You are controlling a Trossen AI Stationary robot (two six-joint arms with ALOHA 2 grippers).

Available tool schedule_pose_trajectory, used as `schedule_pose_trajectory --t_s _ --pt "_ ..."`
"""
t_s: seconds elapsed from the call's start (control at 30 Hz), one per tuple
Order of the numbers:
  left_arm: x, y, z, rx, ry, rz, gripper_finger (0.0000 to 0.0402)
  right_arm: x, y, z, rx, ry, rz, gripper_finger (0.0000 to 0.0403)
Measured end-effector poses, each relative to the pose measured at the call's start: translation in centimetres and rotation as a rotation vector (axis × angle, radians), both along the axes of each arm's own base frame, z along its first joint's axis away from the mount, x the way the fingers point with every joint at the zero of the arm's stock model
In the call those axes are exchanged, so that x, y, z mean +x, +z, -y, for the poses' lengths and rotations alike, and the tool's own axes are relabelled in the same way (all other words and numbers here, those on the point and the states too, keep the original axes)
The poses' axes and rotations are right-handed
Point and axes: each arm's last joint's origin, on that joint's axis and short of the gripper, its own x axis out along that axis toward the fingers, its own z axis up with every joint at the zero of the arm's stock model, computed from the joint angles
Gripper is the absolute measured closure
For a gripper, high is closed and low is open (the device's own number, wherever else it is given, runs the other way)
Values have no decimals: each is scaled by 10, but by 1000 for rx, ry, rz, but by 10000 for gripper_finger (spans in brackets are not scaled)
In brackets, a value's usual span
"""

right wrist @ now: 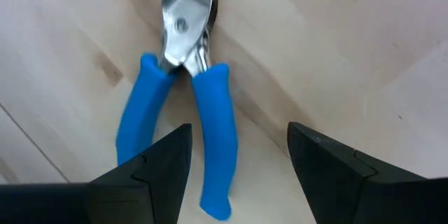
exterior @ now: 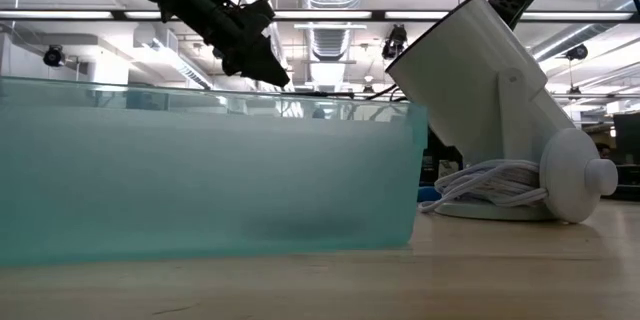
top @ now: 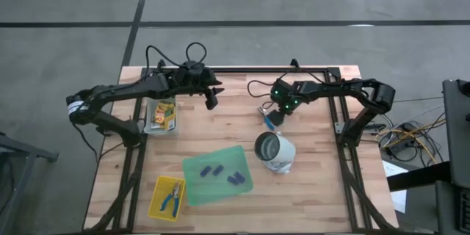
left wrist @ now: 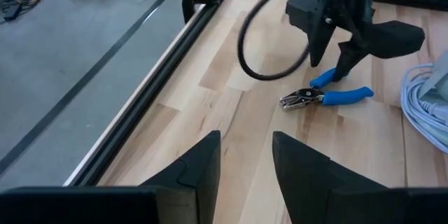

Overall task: Pick & Place School Supplies
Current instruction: Put the blue hole puncher into the yellow bin

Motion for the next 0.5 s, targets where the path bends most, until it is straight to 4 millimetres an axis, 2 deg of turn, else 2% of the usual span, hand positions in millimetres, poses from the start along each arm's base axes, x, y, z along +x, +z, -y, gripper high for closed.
schedule_pose_trajectory --t_s 0.3,0.5 --pt "0 0 0 4 -1 4 266 1 -4 -13 -45 180 -30 182" --pt "1 2 0 17 -6 12 266 1 -4 -15 -106 175 -77 225"
